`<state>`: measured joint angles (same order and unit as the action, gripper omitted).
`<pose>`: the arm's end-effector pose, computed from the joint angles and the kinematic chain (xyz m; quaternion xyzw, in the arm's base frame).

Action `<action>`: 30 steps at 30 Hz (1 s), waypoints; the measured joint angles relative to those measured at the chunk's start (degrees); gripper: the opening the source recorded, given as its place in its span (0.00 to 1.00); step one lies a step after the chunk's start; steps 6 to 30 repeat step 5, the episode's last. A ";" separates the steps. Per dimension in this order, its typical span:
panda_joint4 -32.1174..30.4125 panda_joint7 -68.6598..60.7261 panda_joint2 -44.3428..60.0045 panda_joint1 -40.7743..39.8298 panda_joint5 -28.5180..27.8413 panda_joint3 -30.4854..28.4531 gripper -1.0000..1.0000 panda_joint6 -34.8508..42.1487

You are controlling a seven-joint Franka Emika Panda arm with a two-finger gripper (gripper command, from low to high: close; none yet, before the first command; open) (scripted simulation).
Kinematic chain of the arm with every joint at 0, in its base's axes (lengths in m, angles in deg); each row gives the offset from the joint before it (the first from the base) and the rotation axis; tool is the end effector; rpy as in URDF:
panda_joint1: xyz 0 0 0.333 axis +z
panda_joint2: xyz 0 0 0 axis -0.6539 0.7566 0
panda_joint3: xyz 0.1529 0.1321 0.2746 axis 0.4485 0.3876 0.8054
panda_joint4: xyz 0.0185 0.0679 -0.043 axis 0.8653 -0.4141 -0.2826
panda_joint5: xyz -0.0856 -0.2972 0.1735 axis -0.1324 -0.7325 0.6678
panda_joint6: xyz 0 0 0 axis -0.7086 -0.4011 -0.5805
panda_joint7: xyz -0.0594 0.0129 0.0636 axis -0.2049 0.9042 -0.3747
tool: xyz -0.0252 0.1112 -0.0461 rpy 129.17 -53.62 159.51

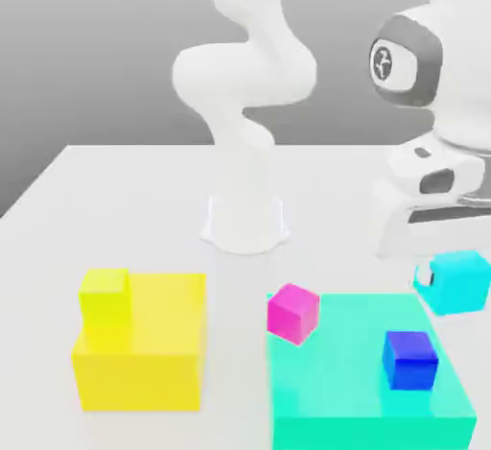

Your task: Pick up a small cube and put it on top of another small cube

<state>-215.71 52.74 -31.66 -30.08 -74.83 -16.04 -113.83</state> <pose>0.4383 0.1873 0.3247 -0.9466 0.3225 0.0011 0.0016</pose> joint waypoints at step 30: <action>0.00 0.00 0.00 -0.04 0.00 0.00 1.00 0.00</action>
